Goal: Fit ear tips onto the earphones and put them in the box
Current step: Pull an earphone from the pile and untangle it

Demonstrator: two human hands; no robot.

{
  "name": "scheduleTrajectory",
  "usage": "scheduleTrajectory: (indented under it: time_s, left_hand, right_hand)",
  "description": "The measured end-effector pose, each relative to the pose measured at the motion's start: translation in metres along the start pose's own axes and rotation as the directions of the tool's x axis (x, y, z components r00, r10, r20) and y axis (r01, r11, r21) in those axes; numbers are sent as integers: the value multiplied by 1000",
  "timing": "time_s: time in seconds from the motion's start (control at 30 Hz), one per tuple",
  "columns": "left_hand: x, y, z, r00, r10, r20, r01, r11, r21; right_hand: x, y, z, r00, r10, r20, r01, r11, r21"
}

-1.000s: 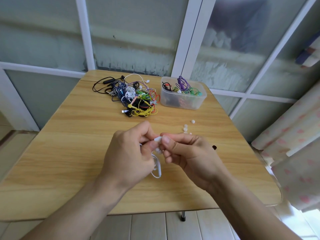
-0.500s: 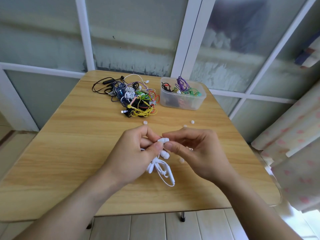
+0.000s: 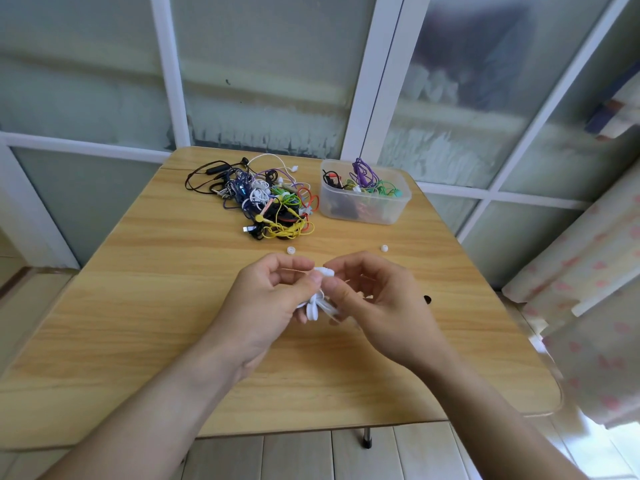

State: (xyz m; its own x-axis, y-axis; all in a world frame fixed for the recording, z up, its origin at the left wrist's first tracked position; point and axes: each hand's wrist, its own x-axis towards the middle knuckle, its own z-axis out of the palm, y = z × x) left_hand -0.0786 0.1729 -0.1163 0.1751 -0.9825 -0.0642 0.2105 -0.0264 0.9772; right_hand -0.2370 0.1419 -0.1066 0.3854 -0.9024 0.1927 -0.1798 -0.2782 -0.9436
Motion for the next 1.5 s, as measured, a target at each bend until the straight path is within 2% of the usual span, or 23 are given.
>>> scheduleTrajectory:
  time_s: [0.1, 0.2, 0.3, 0.4, 0.47, 0.5, 0.6, 0.67, 0.73, 0.8, 0.9, 1.0, 1.03, 1.1, 1.17, 1.23, 1.33, 1.5]
  left_hand:
    - [4, 3, 1, 1000, -14, 7, 14, 996, -86]
    - [6, 7, -1, 996, 18, 84, -11, 996, -91]
    - [8, 8, -2, 981, 112, 157, -120, 992, 44]
    - [13, 6, 1, 968, 246, 47, -250, 946, 204]
    - [19, 5, 1, 933, 359, -21, -326, 869, 372]
    - [23, 4, 1, 920, 391, -26, -348, 845, 405]
    - [31, 8, 4, 892, 451, -23, -414, 837, 358]
    - [40, 9, 3, 858, 512, -28, -451, 779, 436]
    - [51, 6, 0, 822, 569, 16, -467, 658, 591]
    - [62, 1, -7, 819, 566, 95, -436, 504, 746]
    - [70, -5, -13, 872, 466, 151, -347, 371, 861]
    - [76, -10, -14, 903, 379, 200, -313, 265, 912]
    - [78, -11, -15, 914, 351, 204, -300, 246, 922]
    - [82, -13, -16, 927, 313, 205, -281, 222, 934]
    - [84, -14, -16, 931, 297, 210, -281, 218, 935]
    - [85, -12, -17, 930, 306, 204, -286, 255, 924]
    - [84, -8, -22, 925, 359, 121, -258, 364, 895]
    - [84, 5, -37, 910, 413, -19, -165, 403, 900]
  right_hand:
    - [2, -2, 1, 998, 37, -51, -35, 998, 50]
    - [6, -2, -1, 989, 90, -117, -79, 992, 96]
    - [11, 0, -4, 969, 146, -199, -106, 974, 199]
    - [14, 2, -3, 950, 236, -202, -161, 930, 329]
    - [16, 3, -1, 952, 255, -170, -171, 903, 394]
    - [18, 1, 1, 954, 255, -160, -170, 895, 412]
    - [30, -8, -1, 944, 272, -188, -141, 846, 515]
    - [46, -17, -10, 919, 297, -258, -103, 814, 571]
    - [67, -25, -26, 889, 297, -349, -45, 814, 579]
    - [93, -32, -41, 860, 245, -448, 0, 878, 479]
    - [140, -33, -59, 799, 66, -597, 20, 991, 136]
    - [182, -24, -63, 756, -108, -646, -46, 975, -217]
    - [191, -19, -60, 755, -154, -638, -77, 945, -318]
    - [201, -10, -49, 805, -190, -562, -109, 884, -455]
    - [203, 1, -39, 888, -151, -434, -157, 789, -594]
    - [201, 6, -33, 943, -63, -328, -211, 649, -731]
    - [198, 3, -33, 964, -13, -264, -223, 501, -836]
    - [199, -1, -38, 979, 84, -186, -203, 306, -930]
